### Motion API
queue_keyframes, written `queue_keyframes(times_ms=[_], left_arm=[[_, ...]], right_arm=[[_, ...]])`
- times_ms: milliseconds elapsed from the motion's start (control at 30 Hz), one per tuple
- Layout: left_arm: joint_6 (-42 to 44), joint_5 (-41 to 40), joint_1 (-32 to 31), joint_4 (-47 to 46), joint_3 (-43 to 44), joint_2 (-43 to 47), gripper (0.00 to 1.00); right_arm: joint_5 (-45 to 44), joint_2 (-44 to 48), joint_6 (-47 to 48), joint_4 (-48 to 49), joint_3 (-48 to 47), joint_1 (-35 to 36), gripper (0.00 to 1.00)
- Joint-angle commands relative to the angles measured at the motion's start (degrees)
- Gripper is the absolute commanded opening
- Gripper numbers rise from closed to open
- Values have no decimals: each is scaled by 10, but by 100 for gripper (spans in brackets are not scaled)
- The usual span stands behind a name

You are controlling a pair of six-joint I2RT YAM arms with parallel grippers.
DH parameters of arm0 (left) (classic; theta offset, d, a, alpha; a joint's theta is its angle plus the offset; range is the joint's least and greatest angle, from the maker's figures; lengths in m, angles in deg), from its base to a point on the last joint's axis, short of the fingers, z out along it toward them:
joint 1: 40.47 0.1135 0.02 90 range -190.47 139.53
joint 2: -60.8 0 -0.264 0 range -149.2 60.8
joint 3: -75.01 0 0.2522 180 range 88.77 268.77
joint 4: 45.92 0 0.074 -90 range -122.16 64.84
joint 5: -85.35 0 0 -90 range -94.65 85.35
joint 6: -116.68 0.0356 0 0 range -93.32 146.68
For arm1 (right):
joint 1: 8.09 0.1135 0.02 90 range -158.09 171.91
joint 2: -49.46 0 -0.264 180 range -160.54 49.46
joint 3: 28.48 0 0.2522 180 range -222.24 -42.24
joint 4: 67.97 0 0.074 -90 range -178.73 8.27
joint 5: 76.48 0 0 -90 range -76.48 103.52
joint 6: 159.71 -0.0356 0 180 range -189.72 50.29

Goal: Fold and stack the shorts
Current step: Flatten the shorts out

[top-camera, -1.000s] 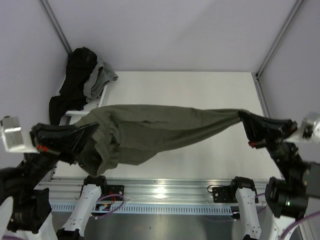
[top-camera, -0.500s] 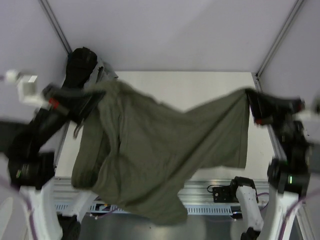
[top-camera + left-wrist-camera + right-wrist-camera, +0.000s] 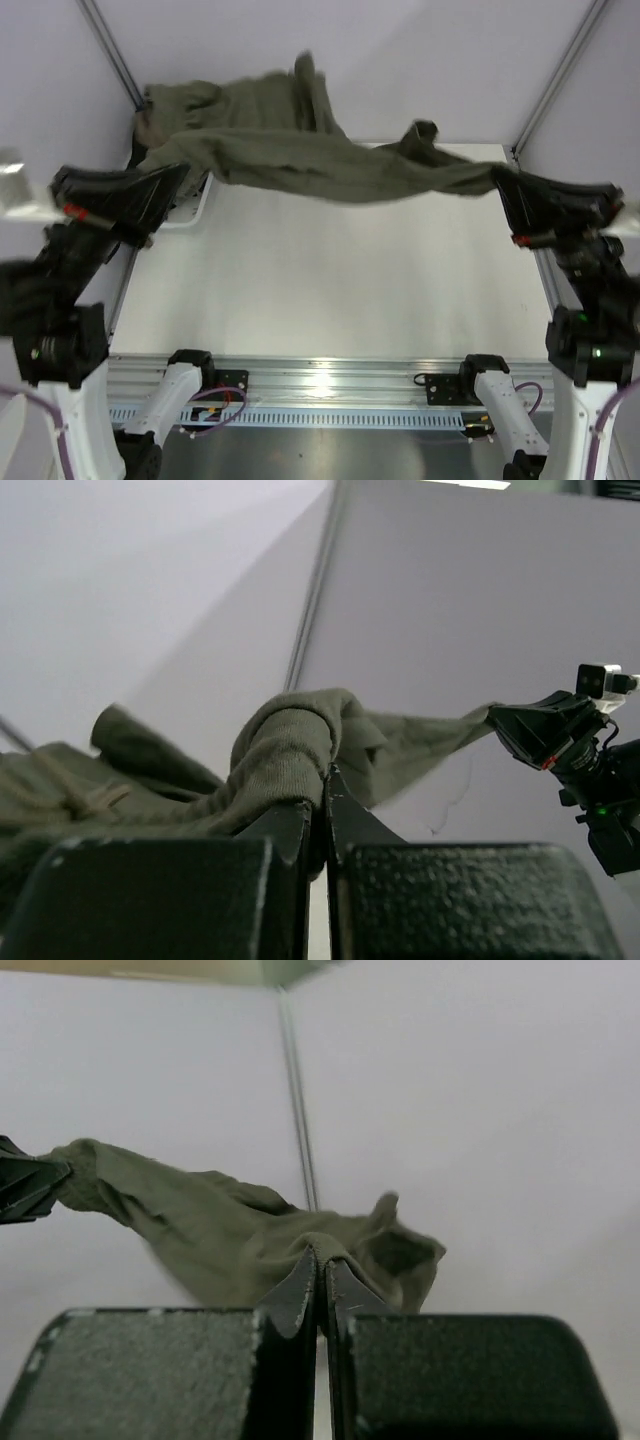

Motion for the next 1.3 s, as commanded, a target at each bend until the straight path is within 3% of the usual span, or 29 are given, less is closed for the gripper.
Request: queue_keyframes(times_ms=[0,100,233,533,1000,1167,1267], left_arm=[[19,3,3,-48,-11,3,0],[1,26,3,-116,-47,51,0],[41,0,3,-46,-34,60,0],[24,13,3,-42,-25,58,0],[21,10,3,33,18,-1,0],[-2,37,3,23,12,-39,0],[-16,53,3,4,0,-27,0]], right_arm=[[0,12,12,62,37,2,0],[22,45,-4,94,67,7,0],[-5,57,21,37,59,7,0],[1,75,17,37,76,11,0],[-15,10,24,-16,43,11,0],[5,-51,26,-62,13,11,0],[6,-28,24,-49,22,12,0]])
